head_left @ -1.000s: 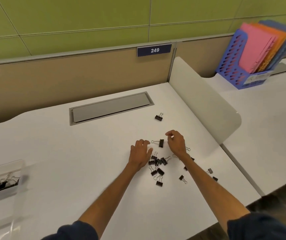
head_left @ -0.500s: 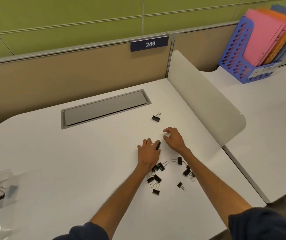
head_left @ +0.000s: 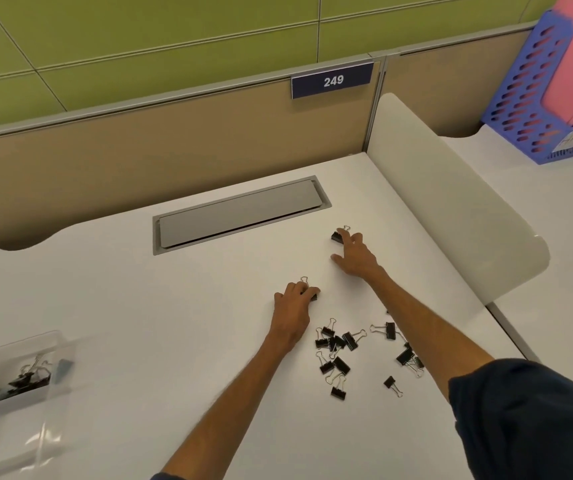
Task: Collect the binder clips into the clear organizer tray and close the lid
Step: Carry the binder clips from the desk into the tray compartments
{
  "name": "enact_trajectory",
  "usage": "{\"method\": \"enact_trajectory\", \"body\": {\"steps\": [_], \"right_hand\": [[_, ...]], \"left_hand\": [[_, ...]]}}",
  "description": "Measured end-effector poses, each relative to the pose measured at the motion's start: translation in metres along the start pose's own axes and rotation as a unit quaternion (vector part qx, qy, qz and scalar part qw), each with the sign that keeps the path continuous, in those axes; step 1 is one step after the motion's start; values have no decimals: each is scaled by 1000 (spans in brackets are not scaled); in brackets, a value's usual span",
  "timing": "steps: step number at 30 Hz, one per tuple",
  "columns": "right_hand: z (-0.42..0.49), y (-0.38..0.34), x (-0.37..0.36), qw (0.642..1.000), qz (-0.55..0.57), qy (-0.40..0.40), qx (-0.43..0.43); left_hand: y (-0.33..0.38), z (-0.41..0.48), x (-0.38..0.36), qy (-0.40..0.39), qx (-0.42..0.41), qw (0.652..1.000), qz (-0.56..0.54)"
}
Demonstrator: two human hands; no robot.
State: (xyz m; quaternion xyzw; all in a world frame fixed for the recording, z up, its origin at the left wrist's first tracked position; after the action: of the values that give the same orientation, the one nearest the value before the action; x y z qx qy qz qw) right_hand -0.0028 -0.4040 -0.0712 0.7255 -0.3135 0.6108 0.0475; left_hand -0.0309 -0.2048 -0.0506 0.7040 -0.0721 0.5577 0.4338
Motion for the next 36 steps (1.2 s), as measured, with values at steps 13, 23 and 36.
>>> {"method": "enact_trajectory", "body": {"steps": [13,23,36], "right_hand": [[-32,-43,-8,997,-15,52,50],[-65,-120,-11,988,49,78,120],[-116,-284,-41,964,75,36,254]], "left_hand": [[-21,-24,17,30,-7,999,32],[-68,-69,78,91,40,993,56],[-152,-152,185,194,77,974,87]]}}
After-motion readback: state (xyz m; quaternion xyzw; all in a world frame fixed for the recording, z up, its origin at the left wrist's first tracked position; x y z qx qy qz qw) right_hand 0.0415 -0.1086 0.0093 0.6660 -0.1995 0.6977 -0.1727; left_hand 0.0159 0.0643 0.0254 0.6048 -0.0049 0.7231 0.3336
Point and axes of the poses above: each hand's wrist, its own z-axis towards the middle knuckle, its own x-axis out of the back of the hand, y = z × x, the point moved 10 cm from there along z, towards the middle knuckle, and after that the axes turned 9 degrees about -z, right-handed, at the moved point
